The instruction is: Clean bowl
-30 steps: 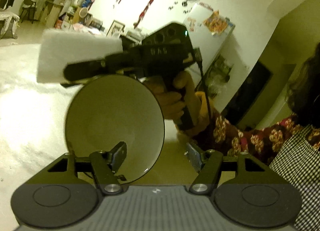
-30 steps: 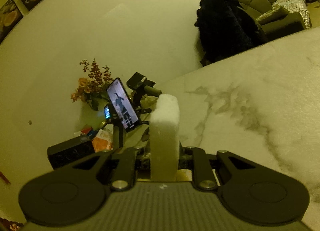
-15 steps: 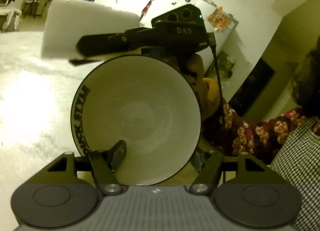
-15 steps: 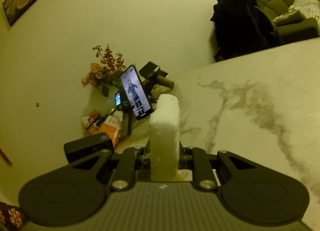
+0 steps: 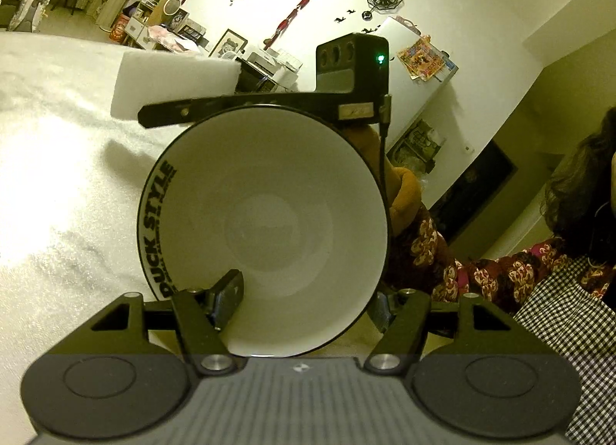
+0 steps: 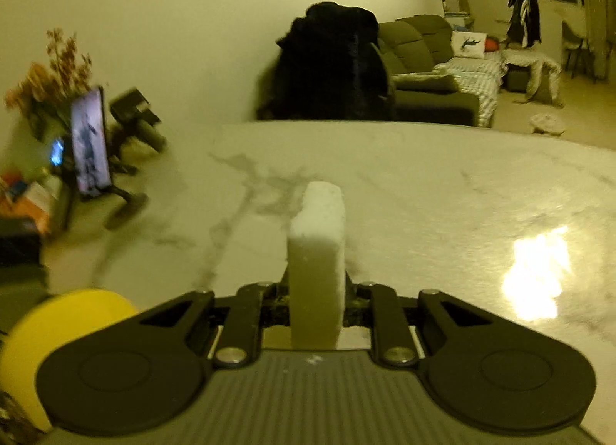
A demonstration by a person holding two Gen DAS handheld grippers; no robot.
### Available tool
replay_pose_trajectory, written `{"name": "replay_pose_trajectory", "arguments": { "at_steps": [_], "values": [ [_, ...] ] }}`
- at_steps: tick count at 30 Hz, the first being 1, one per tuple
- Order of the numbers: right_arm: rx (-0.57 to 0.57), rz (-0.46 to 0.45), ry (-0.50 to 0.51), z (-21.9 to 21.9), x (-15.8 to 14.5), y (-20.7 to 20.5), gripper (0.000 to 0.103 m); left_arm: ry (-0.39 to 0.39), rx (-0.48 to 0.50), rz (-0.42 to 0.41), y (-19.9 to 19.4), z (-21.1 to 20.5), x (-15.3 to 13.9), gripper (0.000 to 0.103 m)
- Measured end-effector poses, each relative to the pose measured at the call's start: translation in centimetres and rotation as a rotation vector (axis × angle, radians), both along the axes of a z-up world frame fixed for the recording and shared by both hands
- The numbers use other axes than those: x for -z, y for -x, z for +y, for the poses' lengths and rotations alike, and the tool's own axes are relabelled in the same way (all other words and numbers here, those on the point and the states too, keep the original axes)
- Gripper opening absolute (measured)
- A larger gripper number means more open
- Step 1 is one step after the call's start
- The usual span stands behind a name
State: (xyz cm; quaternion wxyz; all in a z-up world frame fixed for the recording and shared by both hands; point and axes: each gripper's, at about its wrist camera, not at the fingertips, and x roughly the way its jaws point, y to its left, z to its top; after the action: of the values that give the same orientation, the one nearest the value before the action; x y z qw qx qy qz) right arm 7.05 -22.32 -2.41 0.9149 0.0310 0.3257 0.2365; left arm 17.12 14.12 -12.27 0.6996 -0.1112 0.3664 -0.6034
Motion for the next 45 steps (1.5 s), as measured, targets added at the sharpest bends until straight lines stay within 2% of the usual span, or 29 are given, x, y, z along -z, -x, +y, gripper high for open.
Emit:
{"name": "replay_pose_trajectory", "arguments": {
  "at_steps": [7,9,10,11,12,13,19,23,25,29,39,45],
  "values": [
    [0.003,-0.007,0.004,0.0,0.2,0.0,0.032,0.002,0.0,0.003,0.1,-0.5,-0.1,0.068],
    [0.003,-0.008,-0.008,-0.1,0.3,0.0,0.032,0.003,0.0,0.004,0.2,-0.7,-0.1,0.068],
    [0.004,-0.006,-0.015,-0.1,0.3,-0.1,0.027,0.003,0.0,0.005,0.2,-0.8,-0.1,0.068],
    [0.009,-0.002,-0.026,-0.3,0.4,-0.2,0.017,0.003,0.0,0.005,0.1,-0.7,-0.1,0.068],
    [0.015,0.001,-0.043,-0.6,0.4,-0.3,0.018,0.004,0.0,0.006,0.1,-0.7,0.0,0.068],
    [0.019,0.004,-0.071,-0.9,0.3,-0.3,0.018,0.004,0.0,0.006,0.1,-0.6,0.0,0.068],
    [-0.092,0.043,-0.409,-4.0,-0.9,-0.3,0.018,0.007,-0.001,0.009,0.1,-0.3,0.0,0.068],
    [-0.214,0.03,-0.527,-4.9,-1.7,0.3,0.018,0.007,-0.001,0.009,0.2,-0.1,0.1,0.068],
    [-0.256,0.019,-0.537,-4.8,-2.1,0.6,0.018,0.008,-0.001,0.011,0.2,-0.1,0.1,0.068],
    [-0.291,0.009,-0.496,-3.9,-2.3,1.1,0.018,0.008,-0.001,0.012,0.2,-0.2,0.0,0.068],
    [-0.309,0.112,-0.368,-0.7,-0.1,0.4,0.018,0.009,0.0,0.013,0.0,-0.1,-0.1,0.068],
    [-0.322,0.094,-0.382,-0.8,-0.4,0.8,0.019,0.01,0.003,0.013,-0.2,0.0,-0.1,0.069]
  ]
}}
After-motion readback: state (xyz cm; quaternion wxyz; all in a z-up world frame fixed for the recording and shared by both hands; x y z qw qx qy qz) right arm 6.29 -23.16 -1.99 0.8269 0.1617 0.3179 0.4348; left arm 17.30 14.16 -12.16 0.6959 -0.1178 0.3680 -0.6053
